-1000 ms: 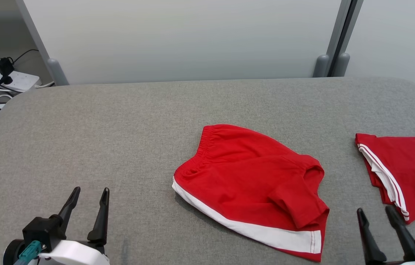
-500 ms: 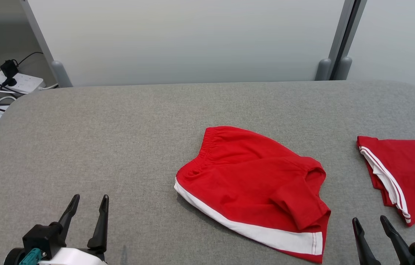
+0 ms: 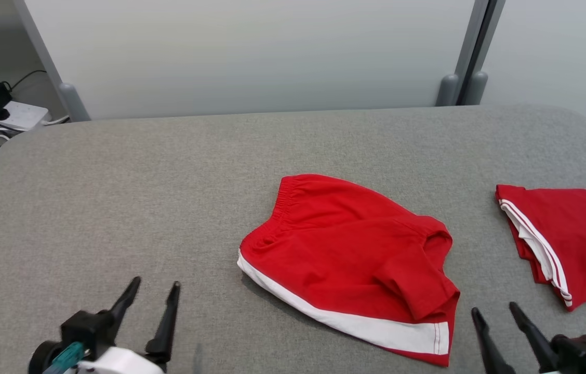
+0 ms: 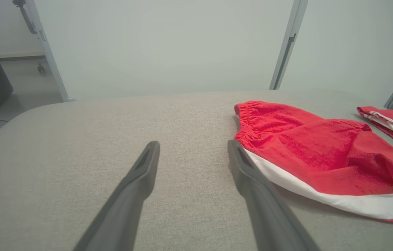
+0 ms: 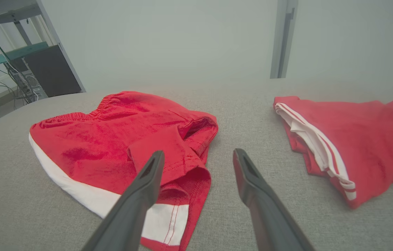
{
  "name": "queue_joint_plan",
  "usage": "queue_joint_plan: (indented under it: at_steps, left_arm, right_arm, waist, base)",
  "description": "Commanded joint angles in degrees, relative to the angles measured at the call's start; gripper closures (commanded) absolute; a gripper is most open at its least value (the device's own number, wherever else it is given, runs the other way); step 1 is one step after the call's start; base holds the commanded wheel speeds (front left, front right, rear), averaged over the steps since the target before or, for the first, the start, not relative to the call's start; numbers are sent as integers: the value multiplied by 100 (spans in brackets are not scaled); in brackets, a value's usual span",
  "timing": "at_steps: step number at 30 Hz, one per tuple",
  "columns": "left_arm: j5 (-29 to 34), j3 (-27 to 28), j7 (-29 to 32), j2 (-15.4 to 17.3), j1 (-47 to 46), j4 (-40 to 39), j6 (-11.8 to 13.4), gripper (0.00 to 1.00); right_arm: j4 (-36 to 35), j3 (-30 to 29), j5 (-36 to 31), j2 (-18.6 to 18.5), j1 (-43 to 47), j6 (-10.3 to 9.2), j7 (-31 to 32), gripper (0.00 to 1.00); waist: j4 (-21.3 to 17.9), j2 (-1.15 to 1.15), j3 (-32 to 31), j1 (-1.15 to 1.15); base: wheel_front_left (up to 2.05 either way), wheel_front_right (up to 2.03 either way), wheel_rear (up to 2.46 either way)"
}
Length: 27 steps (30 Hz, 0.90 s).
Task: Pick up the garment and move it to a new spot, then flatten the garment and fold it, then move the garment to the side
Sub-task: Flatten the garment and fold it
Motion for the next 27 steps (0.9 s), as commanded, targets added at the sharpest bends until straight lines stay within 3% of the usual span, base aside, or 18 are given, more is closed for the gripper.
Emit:
queue_joint_plan:
  at_steps: [1, 5, 10, 27]
  left_arm:
    - [-6, 136, 42, 89, -406, -132, -86, 0]
    - [-75, -243, 390, 157, -800, 18, -385, 0]
    - [-330, -610, 635, 286, -1316, 401, -557, 0]
    - [-1610, -2207, 478, 1066, -2507, 1281, -605, 0]
  right_arm:
    - [-162, 204, 42, -135, -211, 1, 82, 0]
    - [-337, 573, 142, -215, -190, 1, 363, 0]
    - [-353, 895, 234, -219, -201, 1, 419, 0]
    - [535, 1617, 551, -214, -838, 1, 168, 0]
  waist:
    - [-55, 0, 47, 0]
    - [-203, 0, 297, 0]
    - [-410, 0, 606, 0]
    - [-548, 0, 1114, 0]
  base:
    - [0, 0, 0]
    - [0, 0, 0]
    - [0, 0, 0]
    - [0, 0, 0]
